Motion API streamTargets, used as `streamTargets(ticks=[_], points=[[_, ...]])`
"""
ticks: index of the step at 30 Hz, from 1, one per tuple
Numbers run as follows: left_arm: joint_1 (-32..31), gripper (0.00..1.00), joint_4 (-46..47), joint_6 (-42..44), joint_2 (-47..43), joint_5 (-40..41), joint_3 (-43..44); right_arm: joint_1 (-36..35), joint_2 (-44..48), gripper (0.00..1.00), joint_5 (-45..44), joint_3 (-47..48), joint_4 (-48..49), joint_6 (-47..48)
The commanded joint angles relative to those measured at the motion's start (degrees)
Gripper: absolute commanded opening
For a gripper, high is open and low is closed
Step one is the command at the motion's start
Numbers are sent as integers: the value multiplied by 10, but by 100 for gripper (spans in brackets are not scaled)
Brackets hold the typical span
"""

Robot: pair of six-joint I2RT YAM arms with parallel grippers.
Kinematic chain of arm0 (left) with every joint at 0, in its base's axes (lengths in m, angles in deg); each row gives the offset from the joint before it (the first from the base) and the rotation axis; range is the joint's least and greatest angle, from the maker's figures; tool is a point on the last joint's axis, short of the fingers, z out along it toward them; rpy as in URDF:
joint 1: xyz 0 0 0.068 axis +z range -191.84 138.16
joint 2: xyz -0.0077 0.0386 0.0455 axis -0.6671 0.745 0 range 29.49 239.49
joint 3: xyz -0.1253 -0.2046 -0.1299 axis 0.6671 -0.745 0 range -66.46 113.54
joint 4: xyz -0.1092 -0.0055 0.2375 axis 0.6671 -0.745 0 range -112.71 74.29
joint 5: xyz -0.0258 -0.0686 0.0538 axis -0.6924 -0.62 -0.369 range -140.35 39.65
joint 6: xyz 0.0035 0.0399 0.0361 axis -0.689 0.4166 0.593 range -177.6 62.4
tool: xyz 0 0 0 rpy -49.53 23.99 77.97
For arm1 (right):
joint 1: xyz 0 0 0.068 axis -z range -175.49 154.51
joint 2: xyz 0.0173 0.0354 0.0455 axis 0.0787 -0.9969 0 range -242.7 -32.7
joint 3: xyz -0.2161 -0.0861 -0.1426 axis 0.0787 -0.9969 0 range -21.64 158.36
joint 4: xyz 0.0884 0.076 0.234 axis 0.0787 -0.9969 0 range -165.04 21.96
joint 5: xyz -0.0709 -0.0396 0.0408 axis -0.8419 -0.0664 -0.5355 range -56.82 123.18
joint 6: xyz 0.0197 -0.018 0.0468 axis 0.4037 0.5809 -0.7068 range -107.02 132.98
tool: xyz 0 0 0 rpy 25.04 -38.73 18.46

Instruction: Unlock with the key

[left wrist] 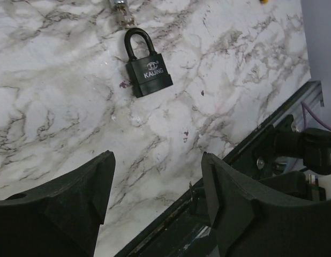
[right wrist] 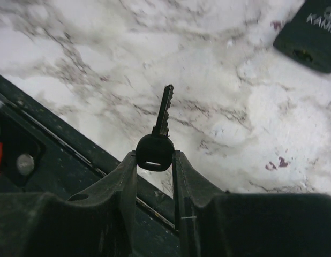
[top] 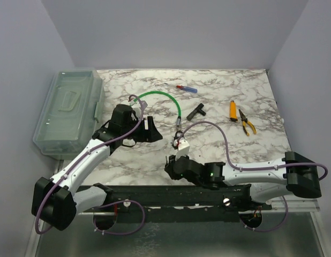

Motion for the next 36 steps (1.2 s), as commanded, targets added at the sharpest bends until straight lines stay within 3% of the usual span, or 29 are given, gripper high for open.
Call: streamTargets(ticks=[1,5,19,33,36], points=[[1,70,19,-7,10,-87,1,1,37,22,-50,-16,111,74],[2,69,21,-12,12,-111,2,1,49,22,-70,-19,151,101],[0,61,25,-12,-4,-132,-3,15,15,21,-87,40,149,120],[-5,42,27,-7,-7,-147,-3,25,-6,21,-70,66,151,124],[-6,31,27,-7,-8,-147,-4,26,-8,21,-66,66,151,121]])
